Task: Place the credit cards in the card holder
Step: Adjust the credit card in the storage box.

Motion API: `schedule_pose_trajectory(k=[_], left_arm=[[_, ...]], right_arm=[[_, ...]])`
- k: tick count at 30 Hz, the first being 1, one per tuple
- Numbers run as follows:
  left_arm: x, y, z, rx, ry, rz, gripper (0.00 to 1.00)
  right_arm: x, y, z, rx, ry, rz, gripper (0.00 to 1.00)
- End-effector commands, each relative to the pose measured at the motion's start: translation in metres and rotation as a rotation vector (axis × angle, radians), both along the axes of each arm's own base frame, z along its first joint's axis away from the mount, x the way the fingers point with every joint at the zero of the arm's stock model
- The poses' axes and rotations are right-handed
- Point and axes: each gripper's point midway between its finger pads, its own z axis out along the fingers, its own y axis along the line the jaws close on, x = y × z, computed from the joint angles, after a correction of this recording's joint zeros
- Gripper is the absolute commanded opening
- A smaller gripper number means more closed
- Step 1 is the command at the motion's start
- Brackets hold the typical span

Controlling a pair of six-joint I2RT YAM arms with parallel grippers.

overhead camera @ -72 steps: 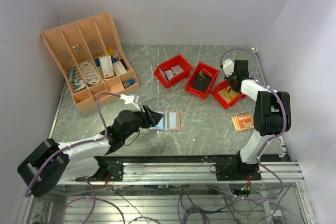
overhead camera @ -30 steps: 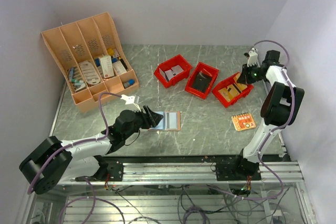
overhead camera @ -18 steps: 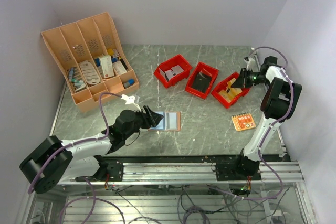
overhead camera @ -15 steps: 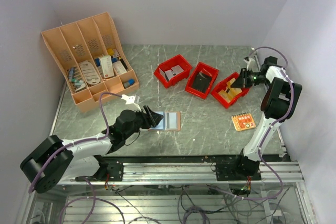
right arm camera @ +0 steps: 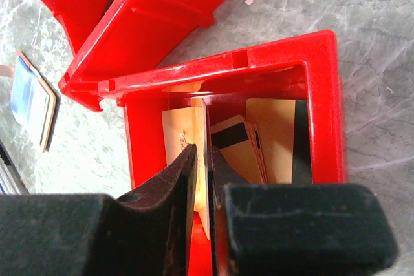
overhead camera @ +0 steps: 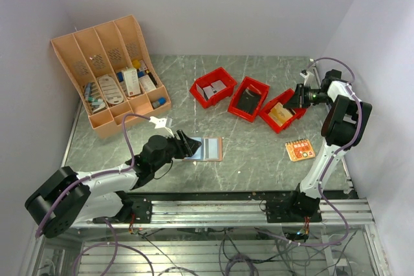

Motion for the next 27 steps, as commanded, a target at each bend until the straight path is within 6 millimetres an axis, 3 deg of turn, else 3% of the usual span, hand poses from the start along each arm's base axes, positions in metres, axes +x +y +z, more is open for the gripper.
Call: schedule_pose_trajectory(k=[1, 4, 12, 18, 25, 27], left_arm=[[0.005, -0.005, 0.02, -0.048, -0.051, -0.004, 0.7], [0.005, -0.005, 0.021, -0.049, -0.052, -0.003, 0.7], [0.005, -0.004, 0.021, -0.047, -0.051, -0.003, 0.7], [0.005, -0.004, 0.021, -0.047, -0.051, -0.004, 0.7], [0.009, -0.034, 0.033, -0.083, -0.063, -0.105, 0.65], [0.011, -0.042, 0.03, -0.095, -0.056, -0.123, 0.64]], right_arm=[[-0.012, 0.009, -0.019, 0.036, 0.098, 0.001, 0.13], [-0.012, 0.01, -0.018, 0.033, 0.096, 0.008, 0.1], [-0.015, 0.021, -0.025, -0.05, 0.098, 0.057, 0.19], [-0.002, 0.008, -0.018, -0.268, 0.016, 0.033, 0.47], [-0.001, 0.009, -0.027, -0.392, 0.014, 0.053, 0.51], [0.001, 0.007, -0.019, -0.426, -0.024, 0.044, 0.52]])
